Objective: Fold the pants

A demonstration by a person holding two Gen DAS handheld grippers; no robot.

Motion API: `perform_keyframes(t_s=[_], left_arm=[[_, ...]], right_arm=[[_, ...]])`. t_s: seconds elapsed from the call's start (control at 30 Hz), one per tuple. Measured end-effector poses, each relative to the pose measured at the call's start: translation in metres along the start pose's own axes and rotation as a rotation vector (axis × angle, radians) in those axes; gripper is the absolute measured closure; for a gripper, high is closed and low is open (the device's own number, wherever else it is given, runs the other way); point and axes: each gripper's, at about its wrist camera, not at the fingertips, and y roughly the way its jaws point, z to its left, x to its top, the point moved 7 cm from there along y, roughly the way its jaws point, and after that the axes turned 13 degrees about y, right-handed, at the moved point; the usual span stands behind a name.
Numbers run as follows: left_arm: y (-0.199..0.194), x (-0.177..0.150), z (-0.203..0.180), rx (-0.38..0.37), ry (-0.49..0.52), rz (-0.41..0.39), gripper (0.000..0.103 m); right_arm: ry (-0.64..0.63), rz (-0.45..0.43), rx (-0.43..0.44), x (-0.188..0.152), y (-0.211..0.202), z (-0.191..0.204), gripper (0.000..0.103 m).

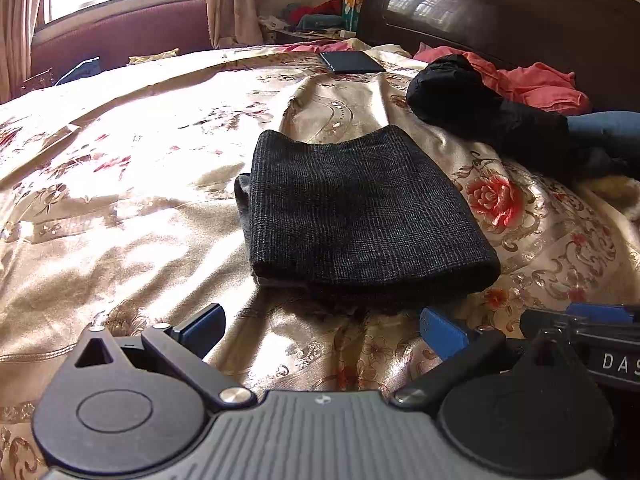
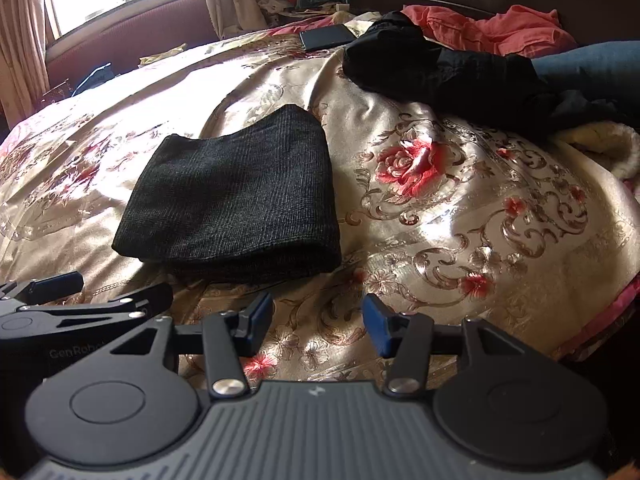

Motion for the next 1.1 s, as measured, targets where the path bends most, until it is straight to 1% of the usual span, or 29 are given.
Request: perform_keyframes(t_s=[0.17,0.3,0.4,0.7,1.1], left_arm=[[-0.005,-0.004,-0.008,-0.002,-0.002,0.015,0.0],[-0.006,-0.011,-0.011,-0.013,-0.036,0.037,0.0],[-0.005,-0.012,-0.014,-0.023,-0.041,0.042,0.0],[-0.008,-0.011,-0.012,-0.026,-0.044,0.034,0.0],[-0.002,-0.018,-0.014,-0.028,-0.069,0.073,0.0]], right_arm=[[0.001,0.012,-0.039,-0.008,-0.009,0.002,0.051],[0.004,0.017,-0.062,-0.009,-0.013,0.0,0.051],[-0.002,0.017,-0.075,-0.009,-0.016,0.0,0.051],[0.022,0.017,-0.065,-0.009,-0.018,0.0,0.051],[0.021,0.041,-0.071,-0.012,-0.012,-0.002,0.051]])
